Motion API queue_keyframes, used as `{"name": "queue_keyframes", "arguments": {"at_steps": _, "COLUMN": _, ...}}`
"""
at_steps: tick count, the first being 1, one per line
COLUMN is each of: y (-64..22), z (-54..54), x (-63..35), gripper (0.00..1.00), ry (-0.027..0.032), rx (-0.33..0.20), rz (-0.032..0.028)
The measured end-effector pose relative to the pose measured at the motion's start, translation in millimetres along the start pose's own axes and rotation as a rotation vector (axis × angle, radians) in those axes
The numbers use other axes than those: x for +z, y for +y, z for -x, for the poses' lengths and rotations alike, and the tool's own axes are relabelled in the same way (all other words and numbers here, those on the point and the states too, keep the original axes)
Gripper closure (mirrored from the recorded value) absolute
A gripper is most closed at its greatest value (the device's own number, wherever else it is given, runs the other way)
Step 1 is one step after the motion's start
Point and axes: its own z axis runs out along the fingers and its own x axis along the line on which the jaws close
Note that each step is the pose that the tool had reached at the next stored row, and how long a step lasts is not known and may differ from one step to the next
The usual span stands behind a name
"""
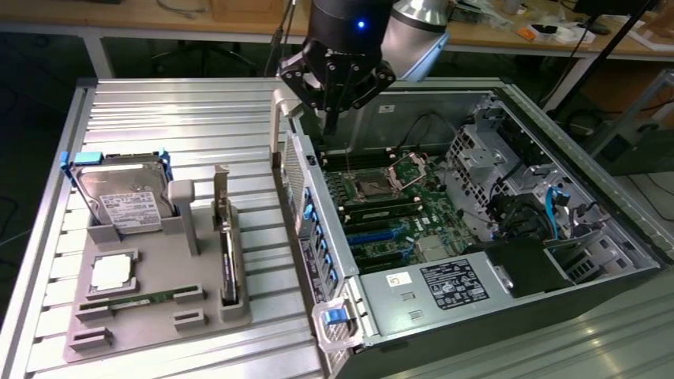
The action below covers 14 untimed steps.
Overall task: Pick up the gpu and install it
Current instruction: 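Reach for the gpu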
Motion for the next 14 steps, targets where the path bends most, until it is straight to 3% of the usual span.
{"name": "queue_keyframes", "arguments": {"at_steps": 14, "y": -0.2, "z": -3.4, "x": -0.1, "gripper": 0.89, "ry": 0.0001, "rx": 0.0, "rz": 0.0}}
